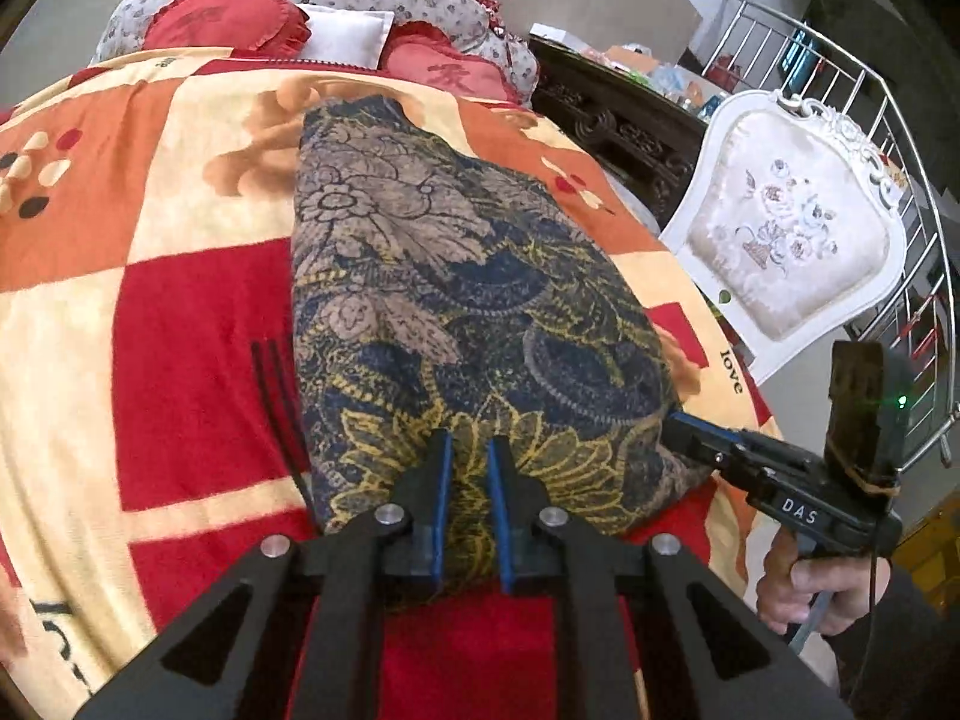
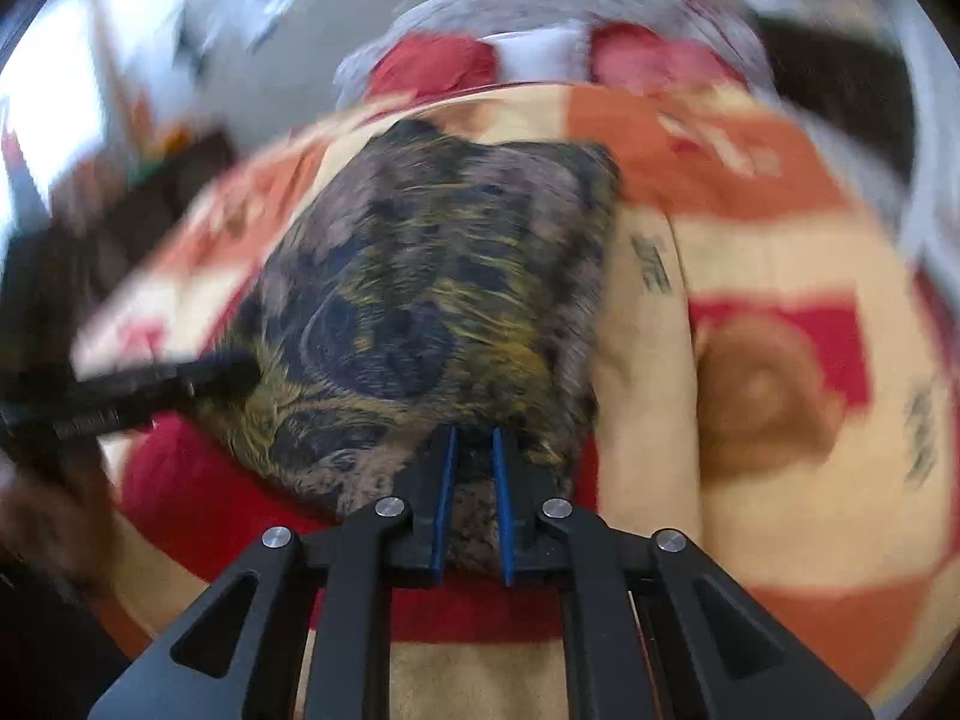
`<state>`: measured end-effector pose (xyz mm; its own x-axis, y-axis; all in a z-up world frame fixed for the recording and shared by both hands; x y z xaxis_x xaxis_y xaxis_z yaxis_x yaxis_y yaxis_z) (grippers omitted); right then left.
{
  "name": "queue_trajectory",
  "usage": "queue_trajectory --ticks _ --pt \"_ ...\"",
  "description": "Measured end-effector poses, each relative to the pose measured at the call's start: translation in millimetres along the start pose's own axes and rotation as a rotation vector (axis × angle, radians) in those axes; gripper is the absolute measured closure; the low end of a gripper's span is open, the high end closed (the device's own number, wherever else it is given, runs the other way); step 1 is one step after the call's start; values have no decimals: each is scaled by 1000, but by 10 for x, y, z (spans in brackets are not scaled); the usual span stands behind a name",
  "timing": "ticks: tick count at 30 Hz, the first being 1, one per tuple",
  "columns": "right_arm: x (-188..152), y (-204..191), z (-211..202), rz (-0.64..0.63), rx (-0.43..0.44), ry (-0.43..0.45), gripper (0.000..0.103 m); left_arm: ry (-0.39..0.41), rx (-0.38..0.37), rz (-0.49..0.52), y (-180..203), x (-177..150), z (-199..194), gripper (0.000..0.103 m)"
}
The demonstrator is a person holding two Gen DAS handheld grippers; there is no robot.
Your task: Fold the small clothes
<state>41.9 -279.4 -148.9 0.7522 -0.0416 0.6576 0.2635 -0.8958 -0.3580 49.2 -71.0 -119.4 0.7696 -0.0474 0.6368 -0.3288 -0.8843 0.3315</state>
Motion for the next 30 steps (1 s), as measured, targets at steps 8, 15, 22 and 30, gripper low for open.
queue_trajectory --ticks 8,15,22,30 --pt "396 -270 -211 -56 -117 -24 82 97 63 34 41 792 -190 72" --pt "1359 -340 235 35 -356 44 72 82 176 -95 -303 1746 502 72" --pt "1615 -90 1201 55 -468 -61 72 1 240 -109 -507 1548 1240 60" --pt "1422 163 1346 143 -334 -69 69 -6 287 -31 -398 1515 1378 42"
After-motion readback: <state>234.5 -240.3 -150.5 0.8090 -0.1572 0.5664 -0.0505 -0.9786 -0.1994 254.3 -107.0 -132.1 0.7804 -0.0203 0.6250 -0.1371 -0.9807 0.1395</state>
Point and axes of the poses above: each gripper's, at about its wrist camera, not at the fingertips, and z roughly the way its jaws point, y to its right, x to its top, the point moved 6 cm from there along z, roughly the way its jaws point, and after that the axes turned 3 degrees about z, right-handed, at the moved point
